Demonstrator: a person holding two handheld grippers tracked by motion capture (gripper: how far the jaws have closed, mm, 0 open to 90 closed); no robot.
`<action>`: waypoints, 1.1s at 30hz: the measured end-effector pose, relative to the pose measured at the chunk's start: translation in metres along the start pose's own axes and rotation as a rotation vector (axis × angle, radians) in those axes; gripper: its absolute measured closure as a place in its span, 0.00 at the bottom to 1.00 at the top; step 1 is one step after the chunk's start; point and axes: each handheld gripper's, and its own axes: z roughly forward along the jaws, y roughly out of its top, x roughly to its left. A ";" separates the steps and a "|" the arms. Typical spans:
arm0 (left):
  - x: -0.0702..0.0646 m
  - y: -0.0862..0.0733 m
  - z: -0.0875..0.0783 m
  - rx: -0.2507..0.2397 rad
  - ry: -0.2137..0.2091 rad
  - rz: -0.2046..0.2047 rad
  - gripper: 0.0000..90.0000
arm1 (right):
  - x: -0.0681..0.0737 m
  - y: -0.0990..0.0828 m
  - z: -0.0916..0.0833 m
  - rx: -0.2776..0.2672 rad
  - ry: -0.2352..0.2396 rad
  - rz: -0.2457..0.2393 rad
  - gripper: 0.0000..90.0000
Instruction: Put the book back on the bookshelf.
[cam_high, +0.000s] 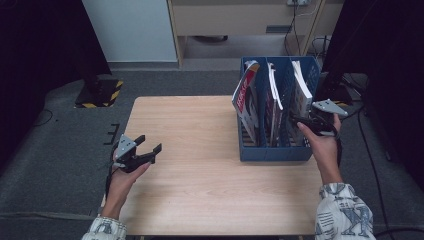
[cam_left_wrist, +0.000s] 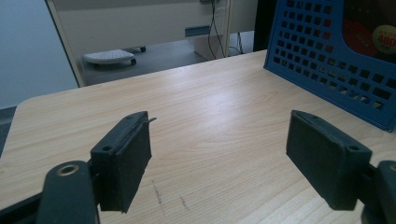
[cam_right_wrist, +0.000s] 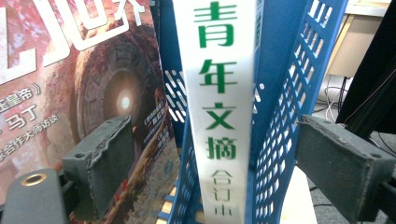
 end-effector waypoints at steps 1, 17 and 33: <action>0.000 0.000 0.000 0.001 0.000 0.002 0.24 | 0.000 0.000 -0.001 -0.001 0.000 0.000 0.14; 0.001 -0.003 0.004 0.043 0.010 -0.008 0.15 | -0.002 -0.012 -0.021 0.007 0.035 0.043 0.11; 0.001 -0.004 0.005 0.050 0.011 -0.015 0.13 | 0.003 -0.021 -0.035 0.016 0.061 0.050 0.10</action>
